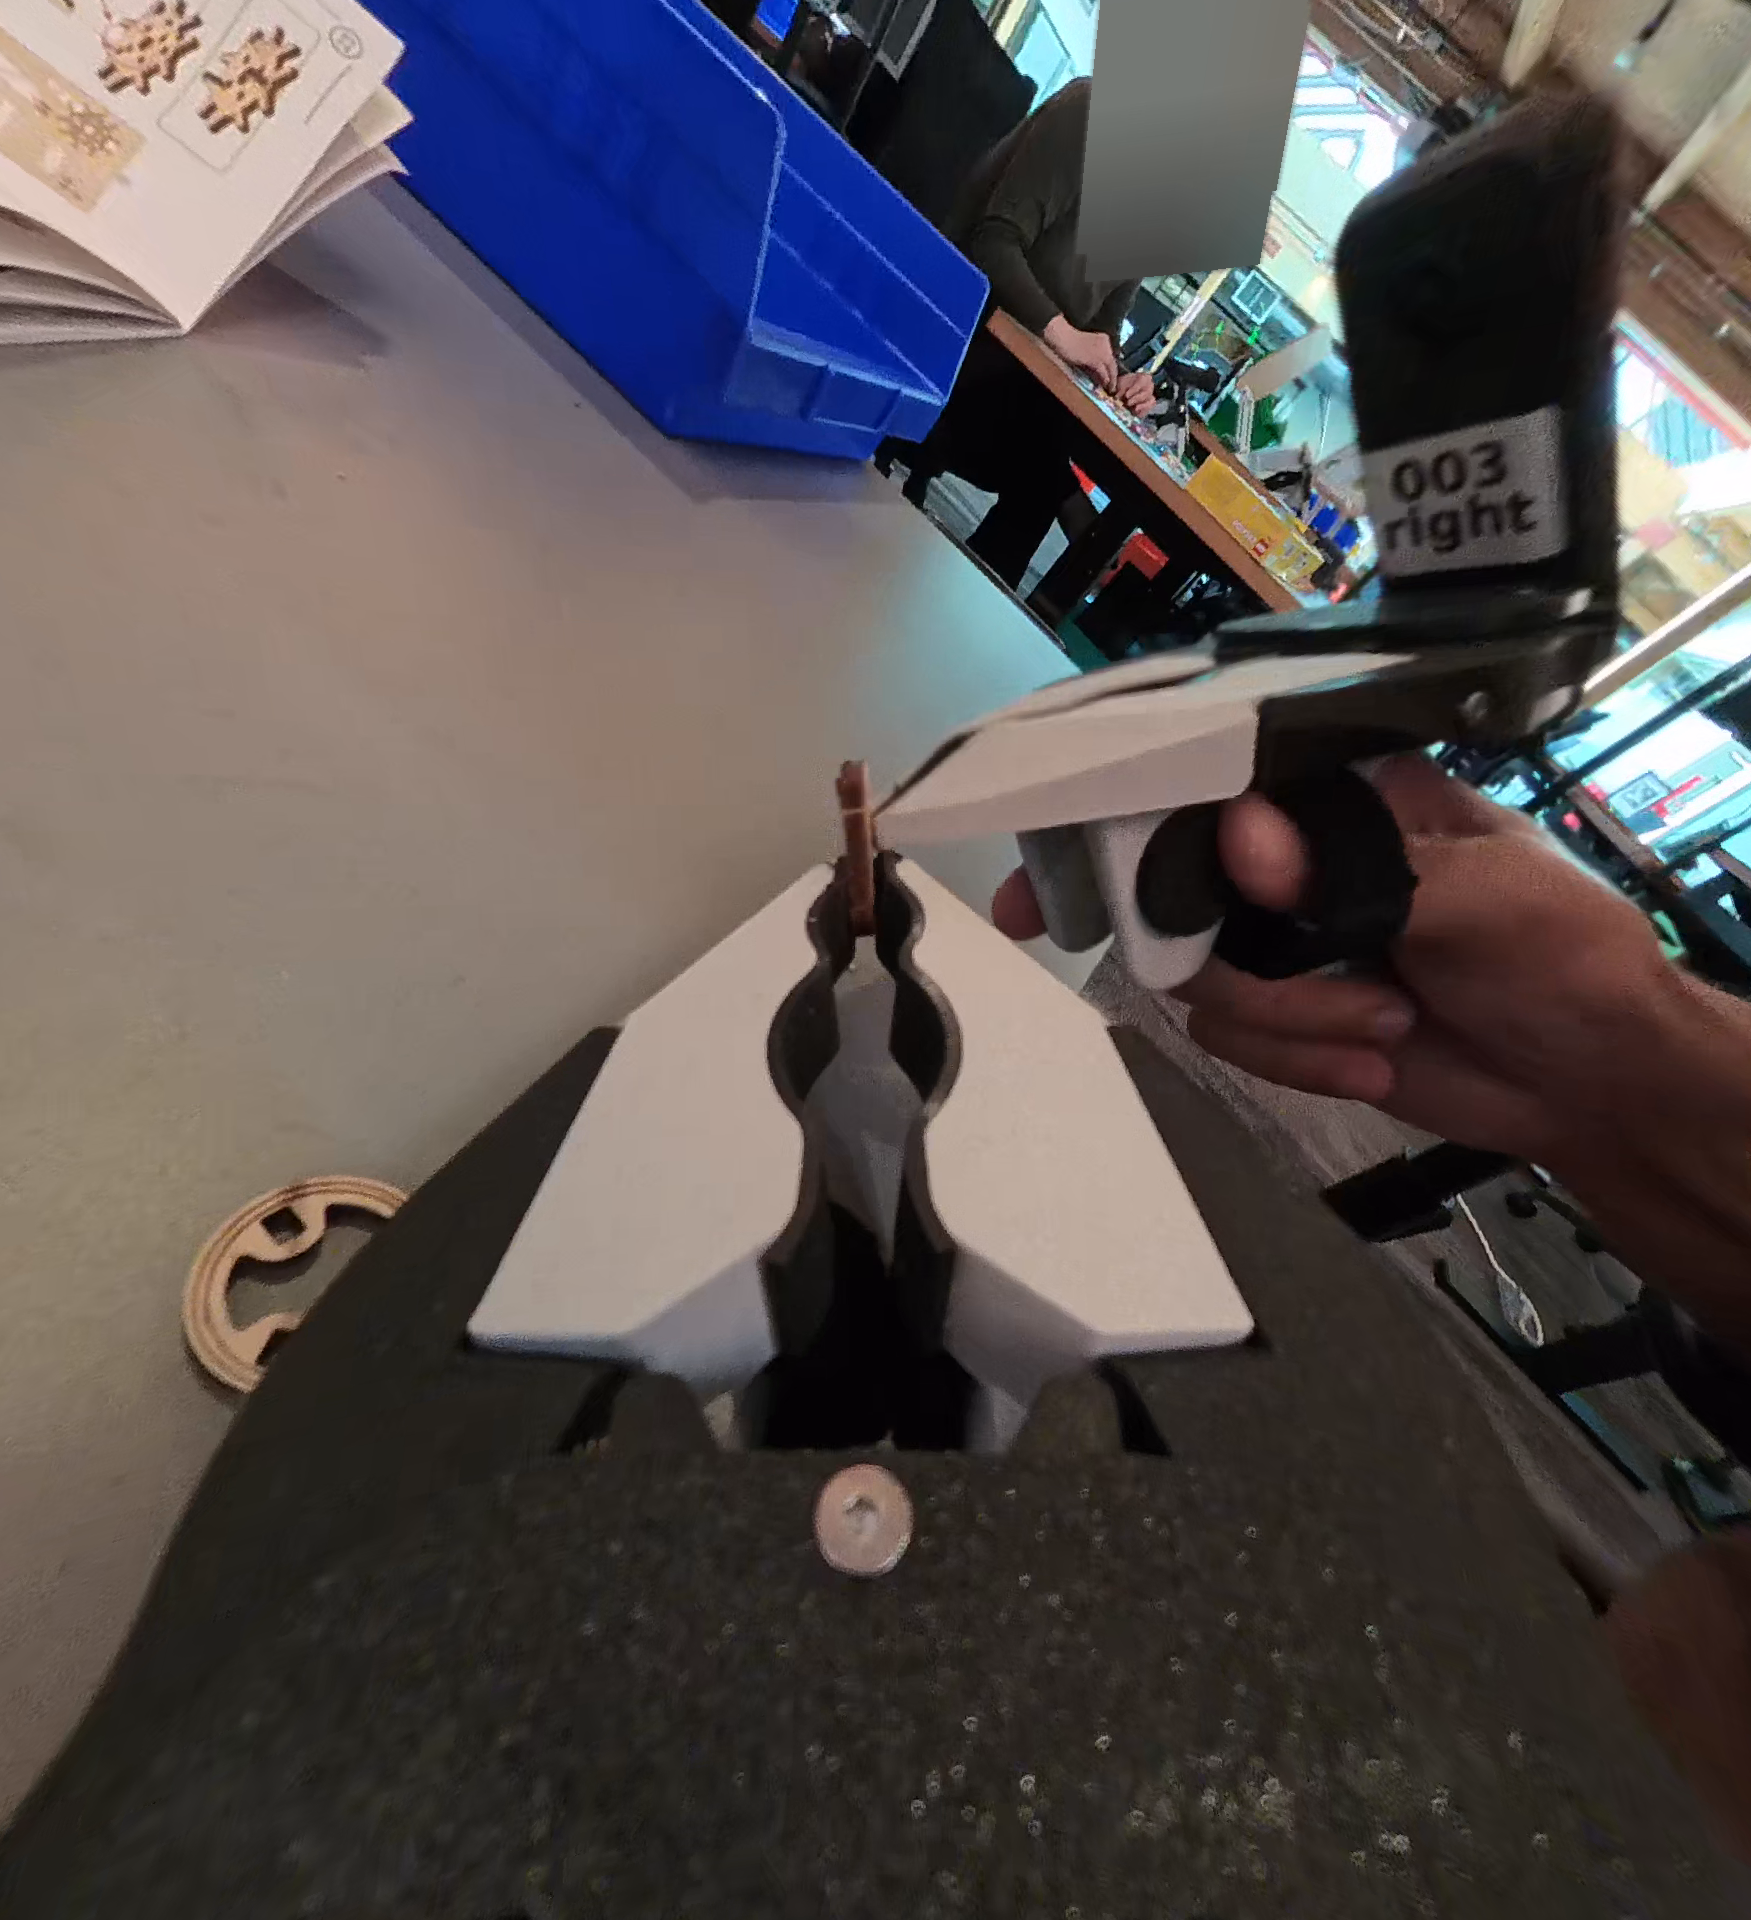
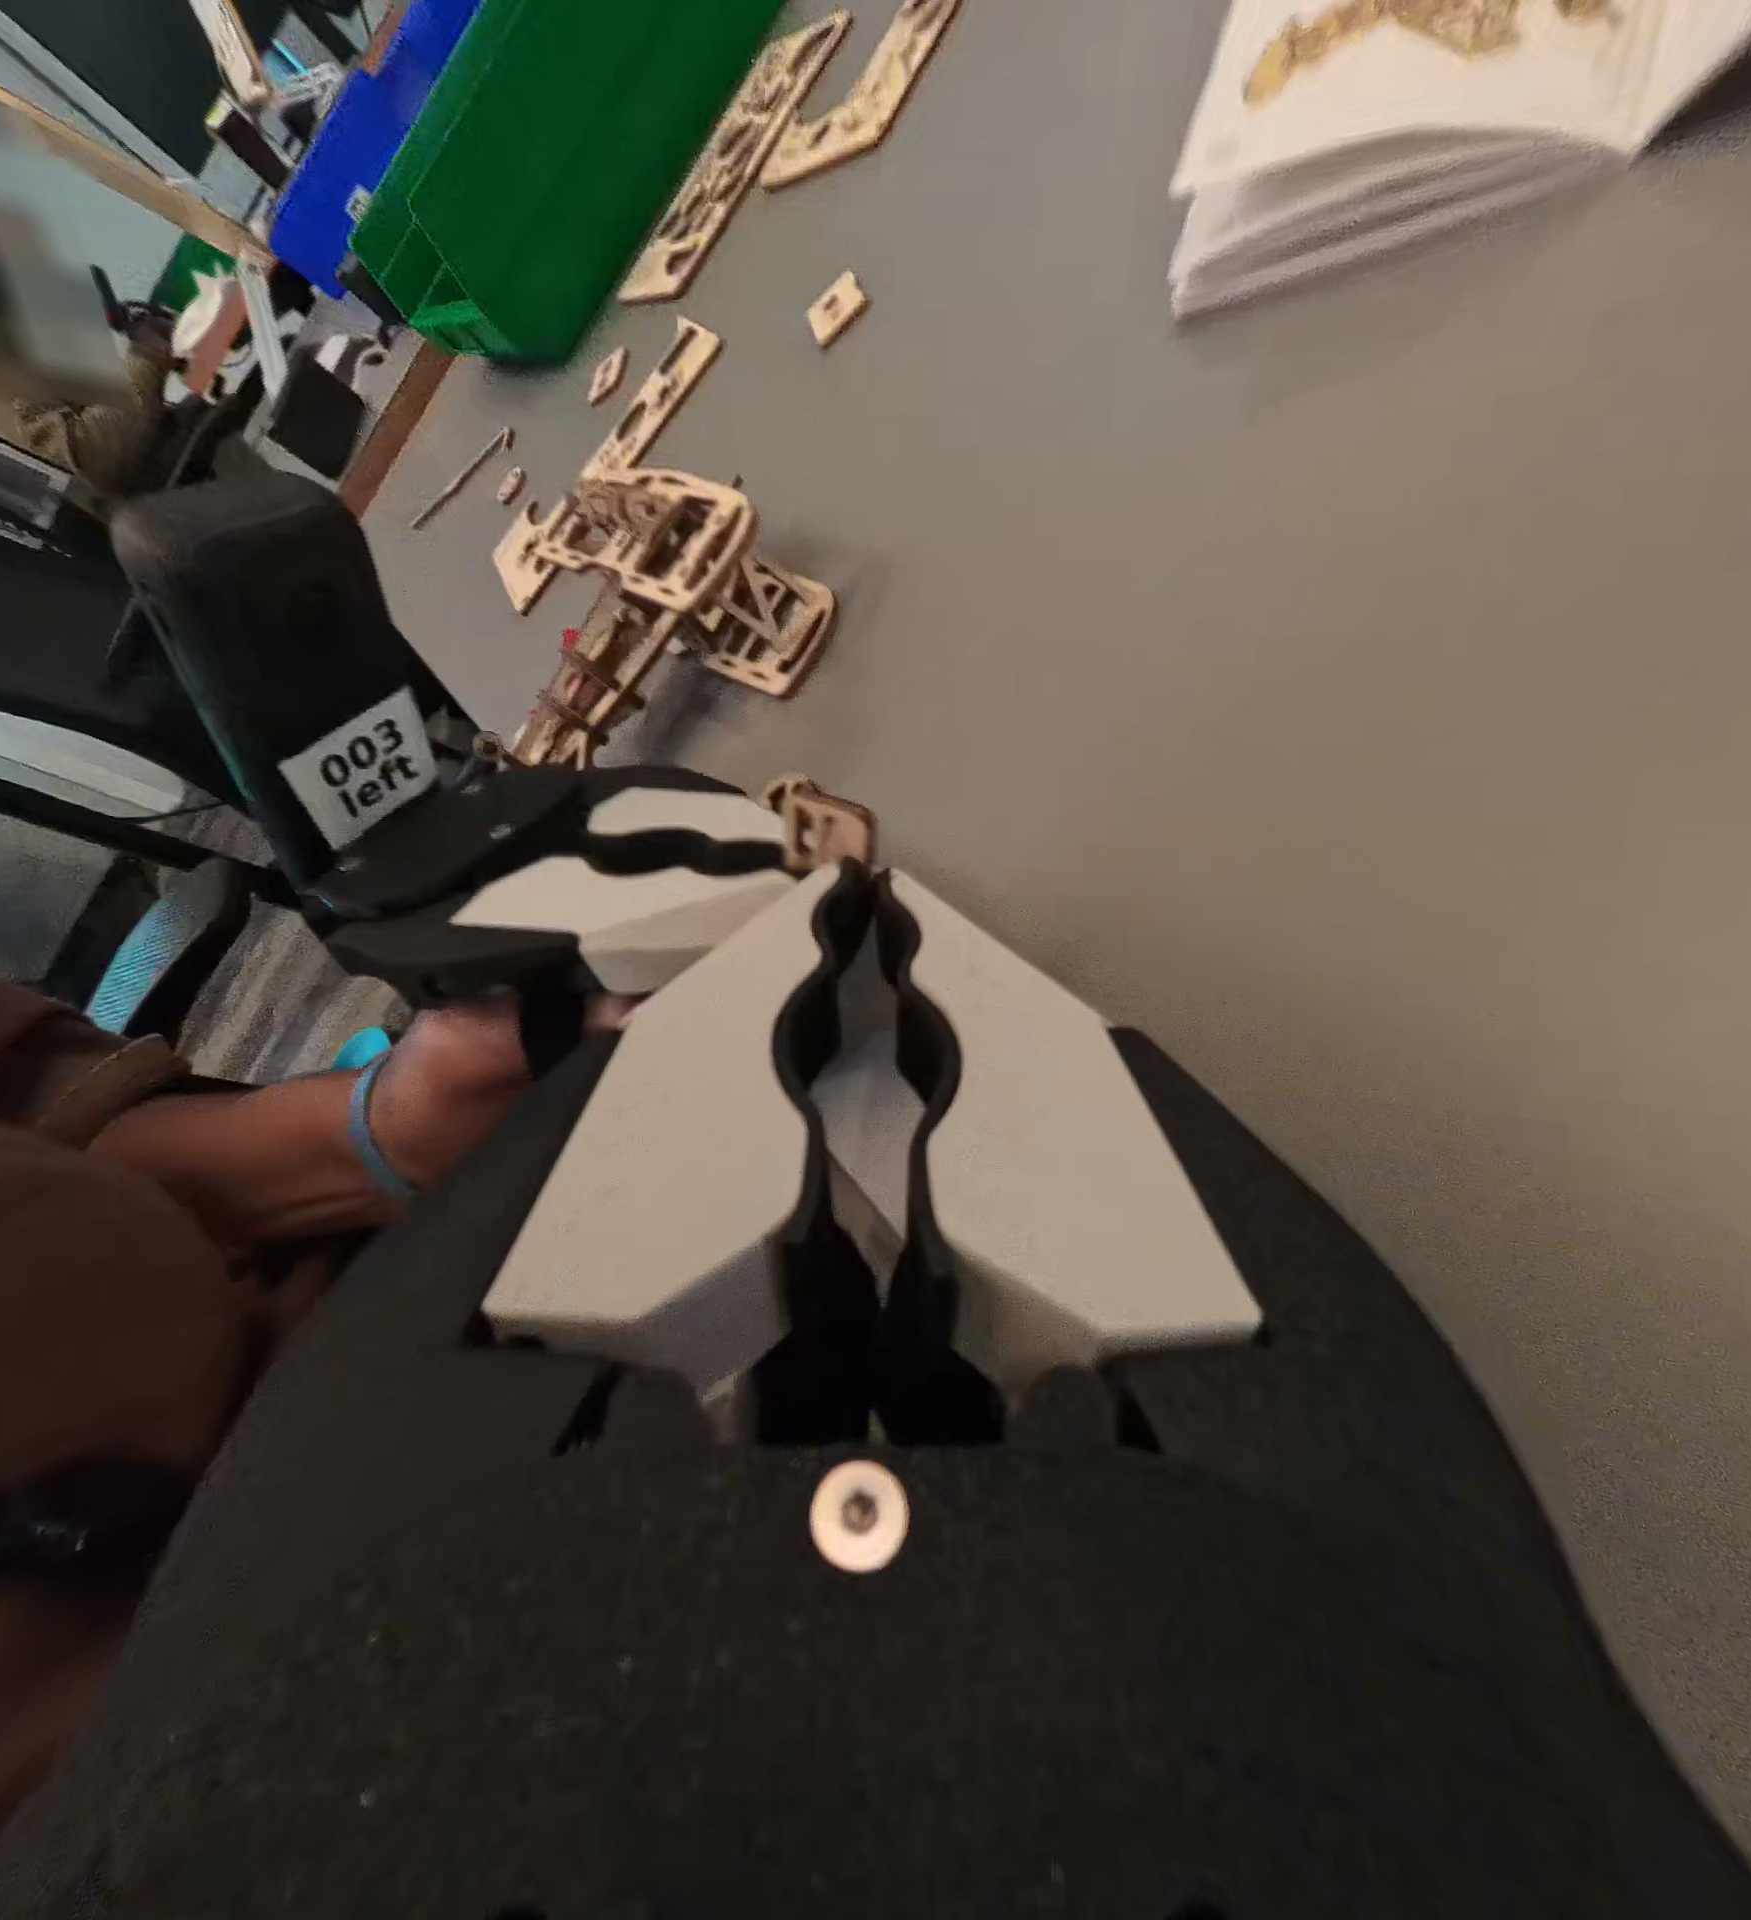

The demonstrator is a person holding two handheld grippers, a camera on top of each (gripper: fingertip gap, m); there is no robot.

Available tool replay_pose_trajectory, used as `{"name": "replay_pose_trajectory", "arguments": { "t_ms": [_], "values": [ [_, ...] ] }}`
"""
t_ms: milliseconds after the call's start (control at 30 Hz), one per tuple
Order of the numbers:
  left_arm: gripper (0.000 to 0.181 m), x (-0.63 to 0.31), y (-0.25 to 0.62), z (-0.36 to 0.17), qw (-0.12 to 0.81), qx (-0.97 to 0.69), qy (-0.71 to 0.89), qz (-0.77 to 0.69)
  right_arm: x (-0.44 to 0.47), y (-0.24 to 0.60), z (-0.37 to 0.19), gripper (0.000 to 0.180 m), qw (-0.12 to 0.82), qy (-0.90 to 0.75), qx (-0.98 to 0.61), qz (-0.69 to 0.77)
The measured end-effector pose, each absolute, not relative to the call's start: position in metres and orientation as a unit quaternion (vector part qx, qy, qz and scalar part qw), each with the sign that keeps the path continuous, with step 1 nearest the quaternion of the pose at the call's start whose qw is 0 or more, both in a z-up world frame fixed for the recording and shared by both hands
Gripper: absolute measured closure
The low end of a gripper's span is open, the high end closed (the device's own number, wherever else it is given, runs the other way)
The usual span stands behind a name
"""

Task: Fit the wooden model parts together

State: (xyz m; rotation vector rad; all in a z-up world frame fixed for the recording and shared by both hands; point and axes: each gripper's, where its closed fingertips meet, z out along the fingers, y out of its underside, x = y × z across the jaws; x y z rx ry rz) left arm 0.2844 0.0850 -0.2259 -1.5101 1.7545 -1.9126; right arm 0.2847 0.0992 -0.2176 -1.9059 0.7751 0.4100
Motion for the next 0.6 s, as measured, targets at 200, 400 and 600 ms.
{"name": "replay_pose_trajectory", "arguments": {
  "t_ms": [200, 400, 600],
  "values": [
    [0.179, 0.288, 0.088, -0.226, 0.073, -0.516, 0.568, -0.637, 0.285, 0.1, -0.213, 0.172, 0.521, 0.309, -0.778, 0.169],
    [0.179, 0.289, 0.089, -0.225, 0.085, -0.517, 0.563, -0.64, 0.289, 0.107, -0.211, 0.18, 0.513, 0.295, -0.803, 0.069],
    [0.179, 0.288, 0.089, -0.223, 0.095, -0.509, 0.564, -0.643, 0.293, 0.101, -0.215, 0.162, 0.503, 0.327, -0.798, 0.062]
  ]
}}
